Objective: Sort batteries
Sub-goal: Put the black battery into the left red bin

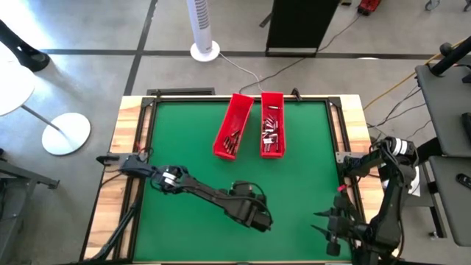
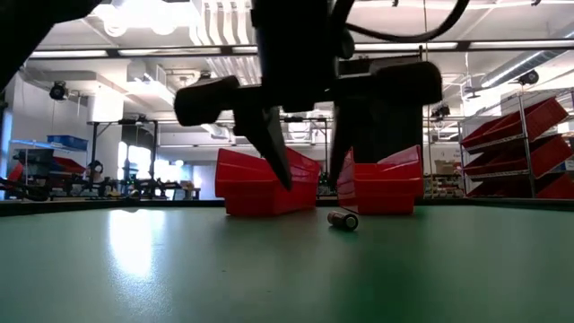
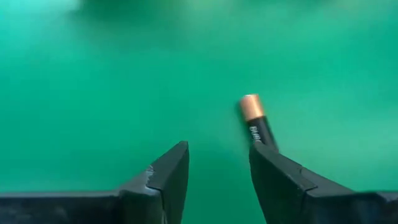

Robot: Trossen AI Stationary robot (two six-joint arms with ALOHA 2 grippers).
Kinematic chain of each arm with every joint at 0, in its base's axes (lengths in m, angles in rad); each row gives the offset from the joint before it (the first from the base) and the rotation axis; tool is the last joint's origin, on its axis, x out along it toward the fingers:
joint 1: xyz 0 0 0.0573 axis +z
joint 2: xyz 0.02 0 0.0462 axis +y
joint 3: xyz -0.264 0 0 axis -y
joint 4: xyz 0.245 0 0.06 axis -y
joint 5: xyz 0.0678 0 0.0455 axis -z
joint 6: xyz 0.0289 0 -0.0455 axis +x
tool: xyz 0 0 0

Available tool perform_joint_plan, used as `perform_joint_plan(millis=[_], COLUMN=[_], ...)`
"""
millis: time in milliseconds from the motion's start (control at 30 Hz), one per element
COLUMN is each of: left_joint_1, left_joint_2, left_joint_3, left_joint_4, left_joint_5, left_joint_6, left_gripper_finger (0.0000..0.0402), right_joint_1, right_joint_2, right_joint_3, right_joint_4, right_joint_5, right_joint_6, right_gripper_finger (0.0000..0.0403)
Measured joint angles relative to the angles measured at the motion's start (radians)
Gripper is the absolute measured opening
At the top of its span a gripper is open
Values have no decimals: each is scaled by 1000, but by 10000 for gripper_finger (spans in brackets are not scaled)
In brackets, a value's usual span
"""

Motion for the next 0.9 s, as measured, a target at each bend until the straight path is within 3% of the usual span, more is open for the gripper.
perform_joint_plan(millis=[233,433,900], left_joint_1=[-16,-13,3], left_joint_2=[3,29,105], left_joint_3=[1,-5,-3], left_joint_4=[75,203,195], left_joint_5=[-84,-153,-124], left_joint_6=[-20,-15,-53], left_gripper_finger=[185,194,190], right_joint_1=[0,0,0], right_joint_2=[10,10,10], right_joint_3=[9,7,5], right_joint_4=[-1,2,3], right_joint_5=[19,19,19], right_joint_6=[6,11,7], right_gripper_finger=[187,180,179])
